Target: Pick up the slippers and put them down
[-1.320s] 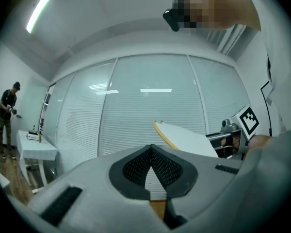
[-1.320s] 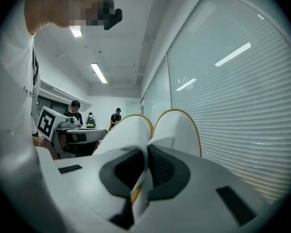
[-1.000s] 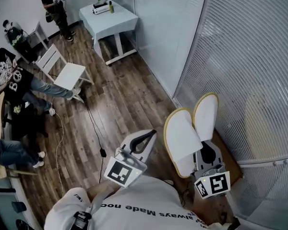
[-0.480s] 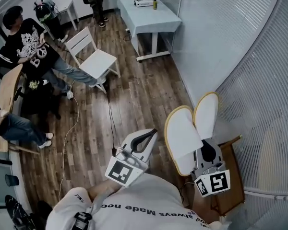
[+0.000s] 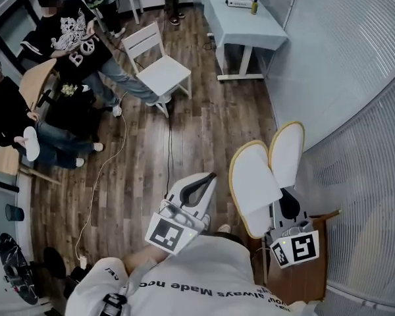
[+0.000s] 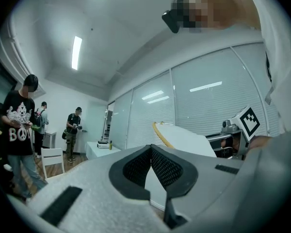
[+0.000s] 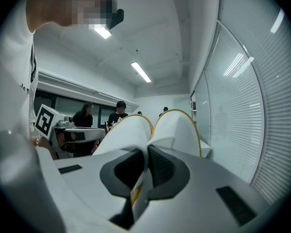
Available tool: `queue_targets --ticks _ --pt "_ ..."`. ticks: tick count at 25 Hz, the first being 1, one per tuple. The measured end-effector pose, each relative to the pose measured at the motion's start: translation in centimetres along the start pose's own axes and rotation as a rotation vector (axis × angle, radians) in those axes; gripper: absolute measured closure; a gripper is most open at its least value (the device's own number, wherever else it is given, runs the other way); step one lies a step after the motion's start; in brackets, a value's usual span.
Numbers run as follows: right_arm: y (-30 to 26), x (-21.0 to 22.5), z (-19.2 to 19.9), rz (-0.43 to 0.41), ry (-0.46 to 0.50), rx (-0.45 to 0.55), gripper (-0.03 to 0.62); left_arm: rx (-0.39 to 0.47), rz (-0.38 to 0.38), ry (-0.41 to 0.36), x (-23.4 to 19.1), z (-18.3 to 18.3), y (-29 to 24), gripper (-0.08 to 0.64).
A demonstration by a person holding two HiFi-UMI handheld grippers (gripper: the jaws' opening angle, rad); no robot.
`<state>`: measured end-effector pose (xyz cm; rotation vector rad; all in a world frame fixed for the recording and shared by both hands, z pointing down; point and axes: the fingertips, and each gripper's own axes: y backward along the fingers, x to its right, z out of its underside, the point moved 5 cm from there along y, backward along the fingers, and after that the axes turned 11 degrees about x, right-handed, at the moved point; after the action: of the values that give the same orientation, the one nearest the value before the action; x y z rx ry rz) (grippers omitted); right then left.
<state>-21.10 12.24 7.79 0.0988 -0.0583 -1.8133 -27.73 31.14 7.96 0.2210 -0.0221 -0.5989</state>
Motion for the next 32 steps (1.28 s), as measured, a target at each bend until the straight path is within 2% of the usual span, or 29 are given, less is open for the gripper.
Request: queue_targets --ticks 7,10,21,32 --pt "-0.9 0.8 0.2 -0.065 -0.004 -0.011 0.572 0.004 -0.108 -0.017 -0.6 0.0 0.7 0.549" --pt "-1.1 1.2 0.4 -0.089 -0.005 -0.015 0.572 0.001 -0.13 -0.023 -0.6 0.5 0.6 0.549" --pt "-2.3 2.0 1.4 -0.093 0.0 -0.025 0.572 -0.02 -0.113 -0.026 -1.5 1.8 -0.5 0.549" --pt "-4.3 2.6 6.2 -0.094 -0.016 -0.128 0.572 -0.098 -0.121 0.003 -3.7 5.8 -1.1 0.548"
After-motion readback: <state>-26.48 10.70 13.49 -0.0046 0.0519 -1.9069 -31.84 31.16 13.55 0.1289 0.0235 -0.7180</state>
